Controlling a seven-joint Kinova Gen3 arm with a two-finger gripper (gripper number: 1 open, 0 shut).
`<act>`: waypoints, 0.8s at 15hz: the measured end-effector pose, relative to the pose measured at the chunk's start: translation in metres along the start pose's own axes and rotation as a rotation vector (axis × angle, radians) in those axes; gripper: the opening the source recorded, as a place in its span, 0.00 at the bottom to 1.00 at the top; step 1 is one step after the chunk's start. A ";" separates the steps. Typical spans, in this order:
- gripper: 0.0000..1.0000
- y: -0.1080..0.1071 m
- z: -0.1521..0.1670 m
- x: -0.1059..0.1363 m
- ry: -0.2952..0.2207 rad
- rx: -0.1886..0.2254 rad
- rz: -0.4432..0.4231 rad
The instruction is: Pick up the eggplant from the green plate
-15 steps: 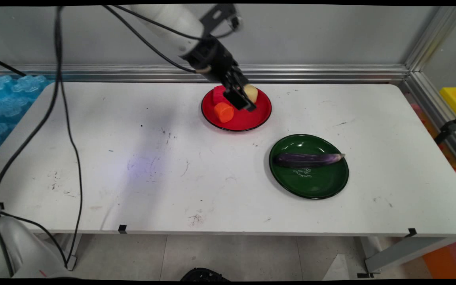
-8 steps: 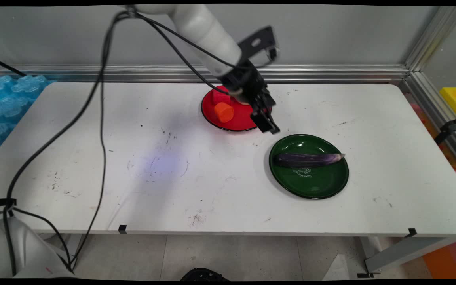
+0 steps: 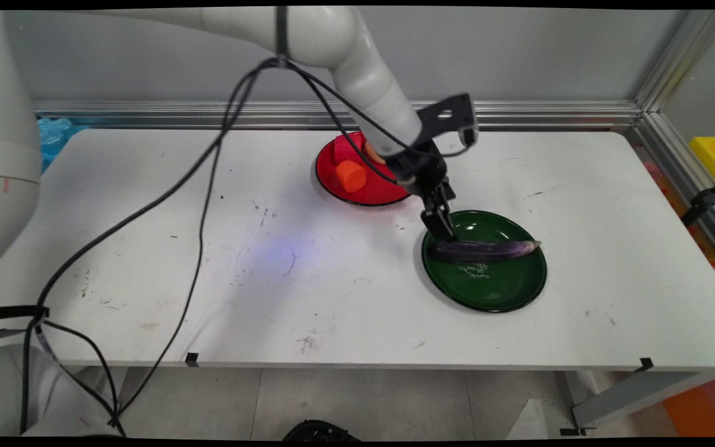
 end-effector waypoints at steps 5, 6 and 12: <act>1.00 -0.004 0.043 0.012 -0.037 -0.023 0.010; 1.00 -0.006 0.050 0.013 -0.044 -0.027 0.011; 0.00 -0.010 0.081 0.021 -0.069 -0.046 0.031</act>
